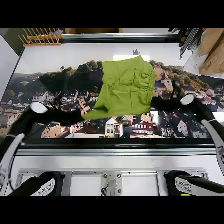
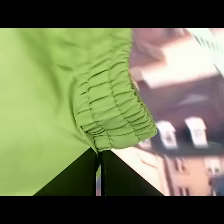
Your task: Fold the clothes and pants, and hang the long-sleeved shirts on hangers.
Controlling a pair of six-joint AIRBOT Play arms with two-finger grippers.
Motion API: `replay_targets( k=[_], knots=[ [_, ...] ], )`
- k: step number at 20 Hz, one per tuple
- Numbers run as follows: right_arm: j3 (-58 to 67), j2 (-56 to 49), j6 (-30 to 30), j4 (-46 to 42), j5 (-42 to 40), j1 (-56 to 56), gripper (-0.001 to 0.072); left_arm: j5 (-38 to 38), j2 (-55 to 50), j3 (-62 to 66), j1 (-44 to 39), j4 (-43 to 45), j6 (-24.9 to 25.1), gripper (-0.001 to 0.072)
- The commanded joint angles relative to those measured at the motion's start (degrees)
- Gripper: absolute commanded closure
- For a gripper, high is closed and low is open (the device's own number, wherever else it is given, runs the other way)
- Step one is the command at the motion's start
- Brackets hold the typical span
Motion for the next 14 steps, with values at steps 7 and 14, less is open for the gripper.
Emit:
replay_targets(
  k=[7,14],
  knots=[
    [31.19,32.81,3.58,-6.67,19.85,-0.76,0.0686,13.64,38.42,29.03,9.16,-10.36,-2.03,0.0703],
    [31.89,40.26,15.80,0.17,20.02,-0.76,0.0686,17.20,35.17,42.58,9.16,-9.92,1.64,0.0703]
  ],
)
